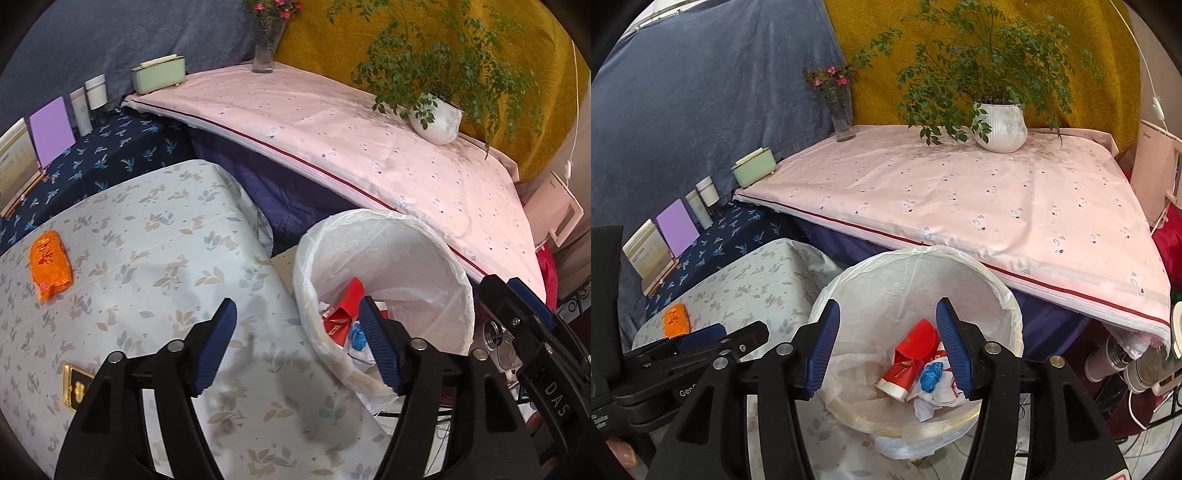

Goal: Collect trash
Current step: 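Move both tools back from the bin toward the black-and-gold box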

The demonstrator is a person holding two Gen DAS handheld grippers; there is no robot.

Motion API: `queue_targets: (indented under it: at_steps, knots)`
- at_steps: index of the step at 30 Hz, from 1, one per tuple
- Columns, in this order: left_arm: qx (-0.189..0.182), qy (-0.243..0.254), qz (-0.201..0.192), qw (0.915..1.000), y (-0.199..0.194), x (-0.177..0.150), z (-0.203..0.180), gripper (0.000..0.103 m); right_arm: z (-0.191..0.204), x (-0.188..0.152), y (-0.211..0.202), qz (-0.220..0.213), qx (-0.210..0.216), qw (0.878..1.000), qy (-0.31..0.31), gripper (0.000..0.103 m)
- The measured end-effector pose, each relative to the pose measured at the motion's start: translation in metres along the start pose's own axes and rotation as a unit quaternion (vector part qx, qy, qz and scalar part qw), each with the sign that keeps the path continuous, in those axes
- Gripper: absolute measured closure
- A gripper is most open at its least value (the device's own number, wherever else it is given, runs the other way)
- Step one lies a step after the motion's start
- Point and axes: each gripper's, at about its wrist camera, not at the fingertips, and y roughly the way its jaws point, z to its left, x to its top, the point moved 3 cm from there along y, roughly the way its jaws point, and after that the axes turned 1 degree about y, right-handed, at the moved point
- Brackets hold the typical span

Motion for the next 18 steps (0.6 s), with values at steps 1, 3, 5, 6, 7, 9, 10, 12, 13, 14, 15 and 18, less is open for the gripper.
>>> queue_targets:
  at_steps: [1, 3, 5, 6, 7, 9, 10, 12, 13, 14, 15, 18]
  knots:
    - [0.003, -0.005, -0.002, 1.0000, -0.002, -0.001, 0.005, 0.035, 0.003, -0.001, -0.001, 0.000, 0.001, 1.000, -0.002, 0.049]
    - [0.008, -0.015, -0.003, 0.9999, -0.007, -0.003, 0.014, 0.034, 0.009, -0.002, -0.002, 0.000, 0.004, 1.000, -0.007, 0.049]
    - [0.018, -0.024, -0.005, 0.9995, -0.011, -0.007, 0.025, 0.032, 0.016, -0.004, -0.003, 0.002, 0.007, 1.000, -0.012, 0.049]
    - [0.025, -0.029, -0.006, 0.9992, -0.013, -0.009, 0.030, 0.032, 0.020, -0.005, -0.003, 0.002, 0.008, 1.000, -0.015, 0.049]
    - [0.034, -0.036, -0.006, 0.9987, -0.015, -0.011, 0.037, 0.030, 0.024, -0.007, -0.004, 0.003, 0.009, 1.000, -0.019, 0.049]
    - [0.046, -0.053, -0.002, 0.9975, -0.017, -0.017, 0.051, 0.030, 0.031, -0.009, -0.004, 0.004, 0.013, 1.000, -0.022, 0.049]
    - [0.051, -0.062, 0.000, 0.9968, -0.018, -0.019, 0.057, 0.029, 0.034, -0.010, -0.005, 0.004, 0.015, 1.000, -0.023, 0.049]
    - [0.067, -0.086, 0.009, 0.9940, -0.018, -0.026, 0.072, 0.029, 0.043, -0.013, -0.005, 0.006, 0.020, 0.999, -0.027, 0.049]
    - [0.075, -0.100, 0.013, 0.9921, -0.019, -0.031, 0.081, 0.029, 0.047, -0.015, -0.004, 0.008, 0.023, 0.999, -0.030, 0.049]
    - [0.084, -0.113, 0.017, 0.9898, -0.019, -0.036, 0.089, 0.028, 0.050, -0.016, -0.004, 0.009, 0.025, 0.999, -0.032, 0.049]
    - [0.094, -0.126, 0.022, 0.9874, -0.019, -0.040, 0.096, 0.028, 0.054, -0.018, -0.004, 0.011, 0.028, 0.999, -0.034, 0.049]
    - [0.124, -0.166, 0.035, 0.9776, -0.019, -0.053, 0.121, 0.028, 0.069, -0.024, -0.001, 0.018, 0.038, 0.998, -0.041, 0.049]
